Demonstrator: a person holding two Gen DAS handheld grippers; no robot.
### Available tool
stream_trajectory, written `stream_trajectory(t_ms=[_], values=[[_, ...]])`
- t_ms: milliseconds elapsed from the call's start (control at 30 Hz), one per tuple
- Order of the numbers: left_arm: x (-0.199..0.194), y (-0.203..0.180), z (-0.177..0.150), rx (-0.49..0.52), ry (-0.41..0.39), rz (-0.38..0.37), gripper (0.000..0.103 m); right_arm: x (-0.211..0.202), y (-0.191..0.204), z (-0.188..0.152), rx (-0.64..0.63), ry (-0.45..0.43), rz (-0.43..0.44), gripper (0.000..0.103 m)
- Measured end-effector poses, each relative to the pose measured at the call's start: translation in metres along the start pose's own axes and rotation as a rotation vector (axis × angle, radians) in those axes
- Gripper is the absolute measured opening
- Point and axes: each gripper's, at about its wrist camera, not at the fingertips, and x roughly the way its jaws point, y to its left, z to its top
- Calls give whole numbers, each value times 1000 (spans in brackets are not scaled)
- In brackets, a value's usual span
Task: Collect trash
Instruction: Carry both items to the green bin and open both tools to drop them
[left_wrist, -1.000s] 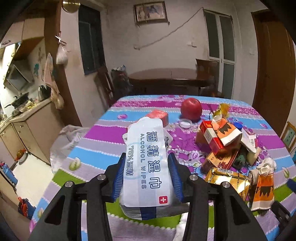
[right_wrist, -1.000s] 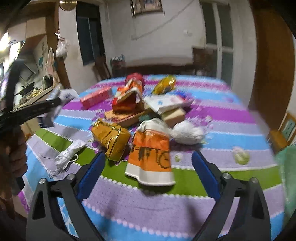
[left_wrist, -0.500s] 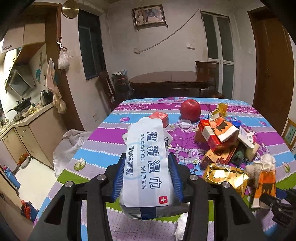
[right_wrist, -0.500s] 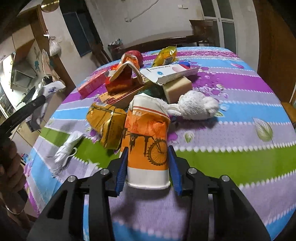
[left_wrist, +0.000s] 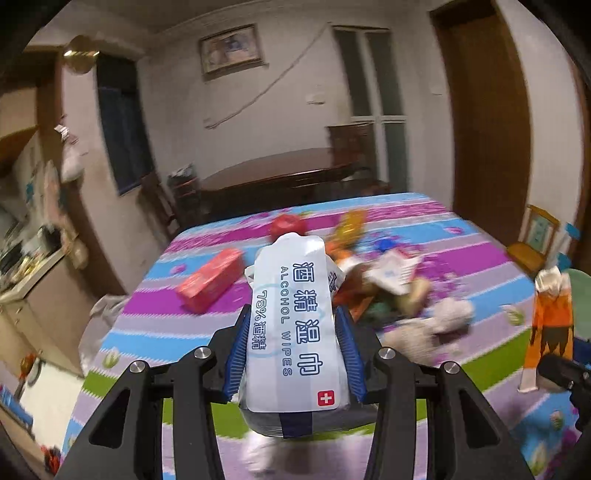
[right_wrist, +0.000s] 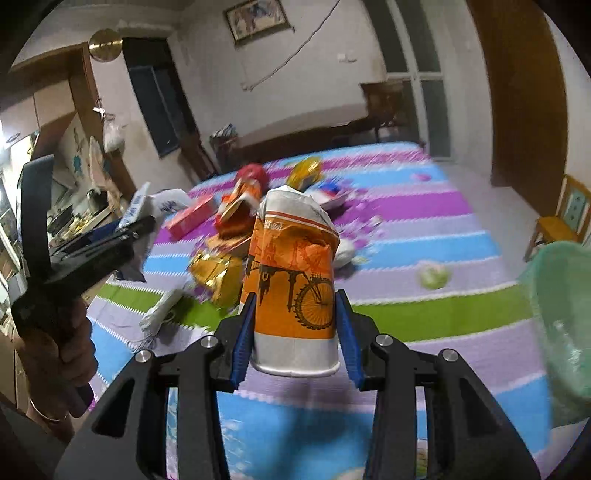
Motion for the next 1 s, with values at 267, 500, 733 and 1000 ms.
stream_trajectory(t_ms=[267,500,733,1000], values=[[-12,-105,31,117,-40,-176,46,-59,-64,13,50,-84,-152,40],[-25,-202,42,221,-54,-332,46,-100,-124,13,99,-108,-295,40],[-34,-301,45,322,-68,-477,46,-126,-184,6,147,-73,-437,40],[-29,-384,42,431,-57,-585,46,-133,-225,-1,170,-8,-512,40]])
